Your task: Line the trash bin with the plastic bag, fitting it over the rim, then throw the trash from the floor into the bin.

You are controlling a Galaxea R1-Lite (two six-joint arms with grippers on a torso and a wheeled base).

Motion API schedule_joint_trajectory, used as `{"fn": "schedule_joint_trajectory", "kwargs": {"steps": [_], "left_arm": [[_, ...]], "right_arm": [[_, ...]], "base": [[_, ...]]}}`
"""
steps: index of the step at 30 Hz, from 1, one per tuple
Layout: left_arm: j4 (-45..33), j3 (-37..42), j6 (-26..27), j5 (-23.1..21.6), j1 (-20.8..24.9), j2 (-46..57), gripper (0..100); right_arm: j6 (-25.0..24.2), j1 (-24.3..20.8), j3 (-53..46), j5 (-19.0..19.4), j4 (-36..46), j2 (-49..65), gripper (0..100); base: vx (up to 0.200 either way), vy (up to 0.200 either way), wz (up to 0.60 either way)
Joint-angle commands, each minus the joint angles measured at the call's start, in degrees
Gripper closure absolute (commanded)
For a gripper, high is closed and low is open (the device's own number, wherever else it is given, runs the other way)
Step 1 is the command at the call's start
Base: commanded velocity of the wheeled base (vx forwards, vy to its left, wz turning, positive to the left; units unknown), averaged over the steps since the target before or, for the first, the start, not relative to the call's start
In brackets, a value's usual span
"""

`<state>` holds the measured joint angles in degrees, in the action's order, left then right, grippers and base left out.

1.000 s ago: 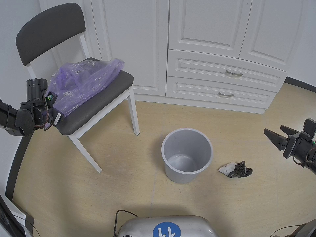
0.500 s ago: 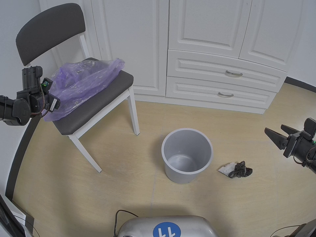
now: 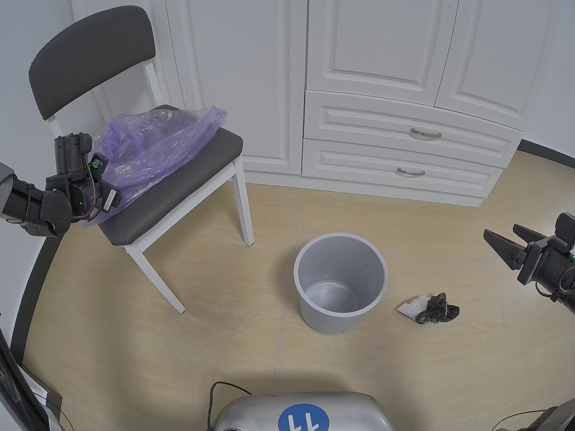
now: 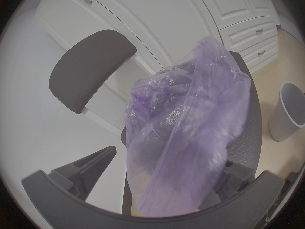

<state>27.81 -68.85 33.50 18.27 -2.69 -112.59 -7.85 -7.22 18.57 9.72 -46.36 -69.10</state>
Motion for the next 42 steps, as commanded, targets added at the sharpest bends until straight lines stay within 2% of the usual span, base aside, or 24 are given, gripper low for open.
{"fn": "schedule_joint_trajectory", "kwargs": {"steps": [1,6,7,12,22,23,26,28,31,32,34,35,36,38,42], "left_arm": [[0.1,-0.3,0.0,-0.1,0.1,-1.1,0],[1.5,-1.4,0.1,-0.2,0.1,-1.1,0],[1.6,-1.5,0.1,-0.2,0.3,-1.1,100],[1.6,-1.9,0.2,-0.5,1.1,-1.2,100],[2.0,-0.1,-1.0,-3.9,2.8,0.4,100],[2.7,1.2,-2.6,-7.0,3.2,0.6,100],[4.6,3.8,-5.5,-11.5,4.0,1.2,100],[5.9,5.0,-7.4,-11.9,4.8,1.8,100],[7.9,6.3,-14.0,-11.9,7.0,2.5,100],[7.9,6.3,-14.0,-11.9,7.0,2.5,100],[9.5,6.5,-21.0,-12.4,9.4,3.5,100],[9.6,6.2,-22.4,-12.5,9.9,3.5,100],[9.6,6.2,-22.4,-12.5,9.9,3.5,100],[9.9,4.6,-23.6,-13.4,10.7,2.6,100],[10.1,2.9,-24.7,-14.4,11.6,1.0,100]], "right_arm": [[-0.4,0.0,0.0,0.0,0.0,0.2,0],[-0.9,0.0,0.2,0.0,0.0,0.3,0],[-0.9,0.1,0.2,0.0,0.0,0.3,0],[-0.9,0.0,0.2,0.0,0.0,0.5,0],[-0.6,1.5,0.2,0.7,0.0,1.1,0],[-0.1,1.5,0.0,0.9,0.0,1.9,0],[0.5,1.0,0.0,0.9,0.0,3.4,0],[0.6,0.9,0.2,1.0,0.0,4.5,0],[0.6,0.9,0.5,1.1,0.8,6.3,0],[0.6,0.9,0.5,1.1,0.8,6.3,0],[1.0,0.9,0.9,1.0,2.9,8.0,0],[1.4,0.9,1.1,0.9,4.2,8.5,0],[1.4,0.9,1.1,0.9,4.2,8.5,0],[2.5,0.7,2.6,0.7,10.1,9.2,0],[2.0,0.3,4.5,0.9,13.5,8.5,0]], "base": [[0.000,0.000,0.00],[0.000,0.000,0.00],[0.000,0.000,0.00],[0.000,0.000,0.00],[0.000,0.000,0.00],[0.000,0.000,0.00],[0.000,0.000,0.00],[0.000,0.000,0.00],[0.000,0.000,0.00],[0.000,0.000,0.00],[0.000,0.000,0.00],[0.000,0.000,0.00],[0.000,0.000,0.00],[0.000,0.000,0.00],[0.000,0.000,0.00]]}}
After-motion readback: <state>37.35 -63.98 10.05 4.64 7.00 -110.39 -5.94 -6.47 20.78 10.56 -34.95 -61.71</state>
